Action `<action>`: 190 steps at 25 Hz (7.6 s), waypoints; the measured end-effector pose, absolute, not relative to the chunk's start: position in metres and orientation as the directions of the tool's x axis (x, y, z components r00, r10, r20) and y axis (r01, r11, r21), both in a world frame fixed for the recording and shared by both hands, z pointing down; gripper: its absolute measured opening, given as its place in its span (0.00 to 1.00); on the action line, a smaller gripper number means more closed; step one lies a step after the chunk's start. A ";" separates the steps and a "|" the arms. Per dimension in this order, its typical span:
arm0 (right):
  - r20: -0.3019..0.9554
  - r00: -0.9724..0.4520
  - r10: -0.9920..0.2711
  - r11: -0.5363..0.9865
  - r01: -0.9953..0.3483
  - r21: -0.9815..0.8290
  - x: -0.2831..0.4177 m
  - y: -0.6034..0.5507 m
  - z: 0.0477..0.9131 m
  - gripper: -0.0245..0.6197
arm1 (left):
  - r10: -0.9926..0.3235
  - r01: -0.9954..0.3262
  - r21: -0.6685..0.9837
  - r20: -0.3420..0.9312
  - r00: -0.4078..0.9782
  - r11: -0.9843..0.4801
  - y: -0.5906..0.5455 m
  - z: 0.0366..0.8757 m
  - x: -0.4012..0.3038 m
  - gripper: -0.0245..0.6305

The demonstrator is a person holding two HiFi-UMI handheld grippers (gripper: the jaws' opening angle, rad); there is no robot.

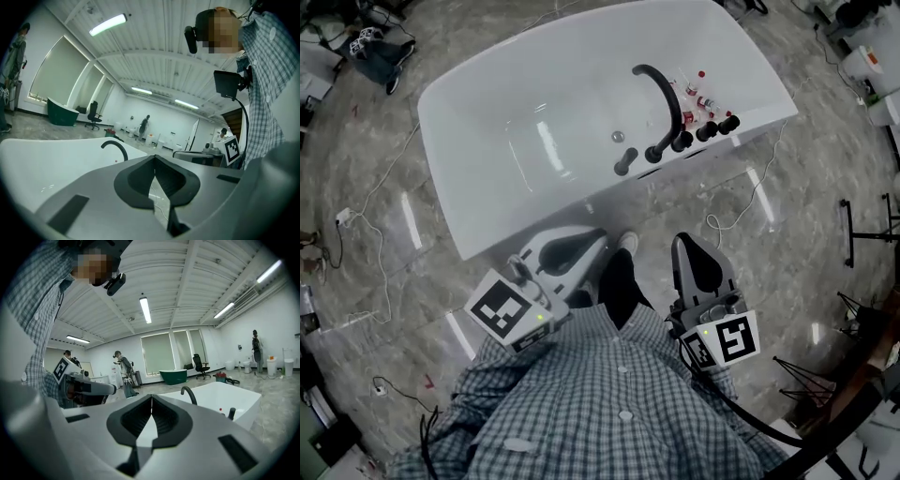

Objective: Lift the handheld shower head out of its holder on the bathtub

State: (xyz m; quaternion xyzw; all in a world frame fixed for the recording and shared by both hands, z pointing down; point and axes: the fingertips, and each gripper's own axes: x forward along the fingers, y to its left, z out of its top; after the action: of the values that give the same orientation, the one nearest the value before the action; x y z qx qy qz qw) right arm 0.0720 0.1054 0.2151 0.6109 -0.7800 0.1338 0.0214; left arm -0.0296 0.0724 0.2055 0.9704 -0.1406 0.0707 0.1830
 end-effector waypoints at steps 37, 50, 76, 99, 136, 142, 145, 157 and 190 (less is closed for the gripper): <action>0.519 -0.326 -0.790 0.259 -0.945 -0.199 0.132 -0.043 0.448 0.06 | -0.144 -0.248 0.206 0.419 0.897 -0.947 -0.083 0.482 0.034 0.05; 0.532 -0.389 -0.752 0.241 -0.914 -0.327 0.130 -0.043 0.499 0.06 | -0.183 -0.251 0.057 0.535 0.825 -0.966 -0.100 0.573 0.051 0.13; 0.547 -0.307 -0.779 0.092 -0.919 -0.384 0.202 -0.025 0.519 0.06 | -0.083 -0.106 -0.002 0.643 0.762 -0.994 -0.100 0.611 0.115 0.21; 0.467 -0.239 -0.851 0.078 -0.938 -0.338 0.209 -0.034 0.446 0.06 | -0.124 -0.143 -0.015 0.582 0.803 -0.990 -0.096 0.499 0.119 0.21; 0.174 -0.140 -0.975 0.113 -0.981 -0.155 0.228 -0.102 0.217 0.06 | -0.297 -0.269 -0.125 0.347 0.890 -0.955 -0.132 0.219 0.096 0.22; 0.117 -0.125 -0.985 0.110 -0.986 -0.126 0.229 -0.116 0.188 0.06 | -0.318 -0.278 -0.168 0.302 0.899 -0.946 -0.142 0.179 0.092 0.22; 0.089 -0.126 -0.988 0.115 -0.986 -0.118 0.228 -0.118 0.172 0.07 | -0.321 -0.277 -0.186 0.277 0.906 -0.943 -0.142 0.161 0.092 0.22; -0.052 -0.122 -0.991 0.124 -0.992 -0.034 0.235 -0.120 0.085 0.07 | -0.344 -0.312 -0.202 0.150 0.927 -0.928 -0.146 0.092 0.082 0.22; -0.158 -0.099 -0.983 0.113 -0.990 -0.083 0.223 -0.090 0.015 0.06 | -0.384 -0.390 -0.080 -0.076 0.920 -0.917 -0.158 0.021 0.038 0.22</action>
State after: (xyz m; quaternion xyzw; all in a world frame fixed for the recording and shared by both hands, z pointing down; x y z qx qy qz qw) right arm 0.2234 -0.0895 0.0154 0.6657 -0.7408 -0.0219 -0.0869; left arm 0.0376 -0.1579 0.0209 0.9787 -0.1978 -0.0293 -0.0470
